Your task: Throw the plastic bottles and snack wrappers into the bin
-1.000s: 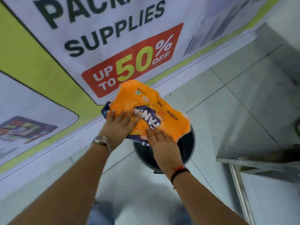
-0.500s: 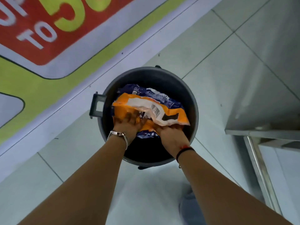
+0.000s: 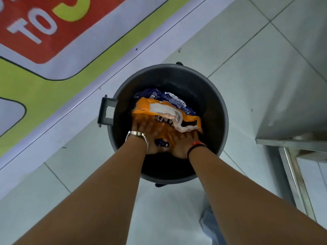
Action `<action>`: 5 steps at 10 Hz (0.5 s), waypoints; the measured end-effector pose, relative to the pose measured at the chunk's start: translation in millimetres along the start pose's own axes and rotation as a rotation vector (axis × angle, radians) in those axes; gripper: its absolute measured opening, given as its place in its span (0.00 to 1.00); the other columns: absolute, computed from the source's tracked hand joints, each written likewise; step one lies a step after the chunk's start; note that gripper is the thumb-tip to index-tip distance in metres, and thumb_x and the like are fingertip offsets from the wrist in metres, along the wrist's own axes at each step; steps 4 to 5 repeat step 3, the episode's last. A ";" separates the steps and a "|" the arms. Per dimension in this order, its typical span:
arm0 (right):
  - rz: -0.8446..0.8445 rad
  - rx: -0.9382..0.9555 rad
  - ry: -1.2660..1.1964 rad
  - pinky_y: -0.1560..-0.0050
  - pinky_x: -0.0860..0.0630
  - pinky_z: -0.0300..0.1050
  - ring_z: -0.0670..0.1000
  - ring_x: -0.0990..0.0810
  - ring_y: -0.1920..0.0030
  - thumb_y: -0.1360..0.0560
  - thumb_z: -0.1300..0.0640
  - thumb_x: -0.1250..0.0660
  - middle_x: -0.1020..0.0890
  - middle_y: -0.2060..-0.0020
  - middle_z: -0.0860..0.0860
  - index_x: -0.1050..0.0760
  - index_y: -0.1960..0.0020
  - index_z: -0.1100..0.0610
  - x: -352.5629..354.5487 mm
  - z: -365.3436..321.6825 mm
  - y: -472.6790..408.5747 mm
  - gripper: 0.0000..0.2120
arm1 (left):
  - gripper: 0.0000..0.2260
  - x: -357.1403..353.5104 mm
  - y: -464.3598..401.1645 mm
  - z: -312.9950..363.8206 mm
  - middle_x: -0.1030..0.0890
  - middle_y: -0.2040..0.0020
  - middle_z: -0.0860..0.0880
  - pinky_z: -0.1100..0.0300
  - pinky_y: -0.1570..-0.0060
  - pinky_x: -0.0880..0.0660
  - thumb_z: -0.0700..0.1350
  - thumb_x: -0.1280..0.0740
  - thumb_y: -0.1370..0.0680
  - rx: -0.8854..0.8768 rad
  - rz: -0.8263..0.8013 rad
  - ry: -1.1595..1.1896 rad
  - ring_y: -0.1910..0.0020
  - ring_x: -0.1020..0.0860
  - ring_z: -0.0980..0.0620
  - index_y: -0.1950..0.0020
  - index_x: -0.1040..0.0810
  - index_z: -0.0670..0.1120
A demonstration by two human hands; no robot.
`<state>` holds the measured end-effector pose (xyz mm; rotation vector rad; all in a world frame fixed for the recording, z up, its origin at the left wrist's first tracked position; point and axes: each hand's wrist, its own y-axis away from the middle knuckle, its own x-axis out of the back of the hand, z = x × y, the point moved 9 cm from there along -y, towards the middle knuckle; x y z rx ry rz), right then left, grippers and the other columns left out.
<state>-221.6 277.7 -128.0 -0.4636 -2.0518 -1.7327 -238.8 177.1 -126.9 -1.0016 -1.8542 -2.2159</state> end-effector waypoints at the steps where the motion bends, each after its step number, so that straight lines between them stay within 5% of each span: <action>1: -0.032 -0.019 -0.055 0.27 0.56 0.59 0.58 0.54 0.25 0.22 0.42 0.49 0.53 0.24 0.54 0.59 0.26 0.50 -0.1 -5.5 25.0 0.31 | 0.38 3.8 26.7 4.1 0.65 0.24 0.47 0.43 0.30 0.66 0.69 0.50 0.27 -0.010 0.008 0.020 0.26 0.64 0.45 0.27 0.65 0.54; 5: 0.004 -0.025 -0.102 0.26 0.56 0.59 0.57 0.56 0.25 0.21 0.45 0.51 0.54 0.24 0.54 0.61 0.26 0.52 25.4 -19.1 89.9 0.29 | 0.33 36.8 98.1 3.0 0.64 0.24 0.47 0.44 0.29 0.64 0.64 0.51 0.24 -0.021 0.091 0.015 0.26 0.63 0.47 0.27 0.65 0.53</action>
